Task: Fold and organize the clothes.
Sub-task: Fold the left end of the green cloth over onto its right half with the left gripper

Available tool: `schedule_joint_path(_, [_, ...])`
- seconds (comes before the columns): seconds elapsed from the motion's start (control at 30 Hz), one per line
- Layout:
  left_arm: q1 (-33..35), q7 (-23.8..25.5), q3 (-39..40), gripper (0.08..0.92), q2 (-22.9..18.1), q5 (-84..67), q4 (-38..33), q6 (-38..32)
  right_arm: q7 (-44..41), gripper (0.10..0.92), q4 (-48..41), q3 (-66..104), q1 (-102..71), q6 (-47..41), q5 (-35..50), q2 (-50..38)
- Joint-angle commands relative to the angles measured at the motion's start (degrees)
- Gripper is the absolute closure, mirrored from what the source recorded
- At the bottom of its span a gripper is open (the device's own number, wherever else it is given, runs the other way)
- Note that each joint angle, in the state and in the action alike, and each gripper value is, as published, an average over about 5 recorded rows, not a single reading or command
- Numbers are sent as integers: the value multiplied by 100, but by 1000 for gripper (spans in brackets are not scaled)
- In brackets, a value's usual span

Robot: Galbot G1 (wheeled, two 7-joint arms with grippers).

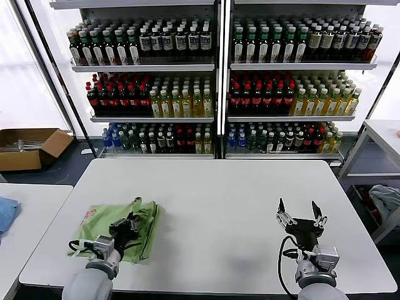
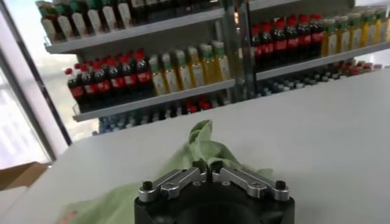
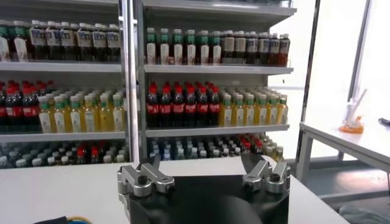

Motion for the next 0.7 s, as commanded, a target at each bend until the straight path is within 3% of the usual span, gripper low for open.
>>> schedule_joint_path(0.03, [11,138,527,906,-374,438,124,-3,2,203,-50,-28,-124,58,-30,8])
schedule_joint_path(0.27, [35,108,639,899,-660,569,775,-343,-4,203,-39,-127,-86,62,-52,9])
schedule_joint_path(0.37, [86,-81,743,848,-788,288,781,-474,-6,203,-30,-203,-64,62,-77,42])
schedule_joint_path(0.57, [279,-232,973,675,-933,-830,176,-414,13,203,-49,-302,21,65,-92,53])
schedule_joint_path(0.7, [383,-268,951,563,-966,-1653,-651,-305,9,203,-108,-364,57,80,-97,58])
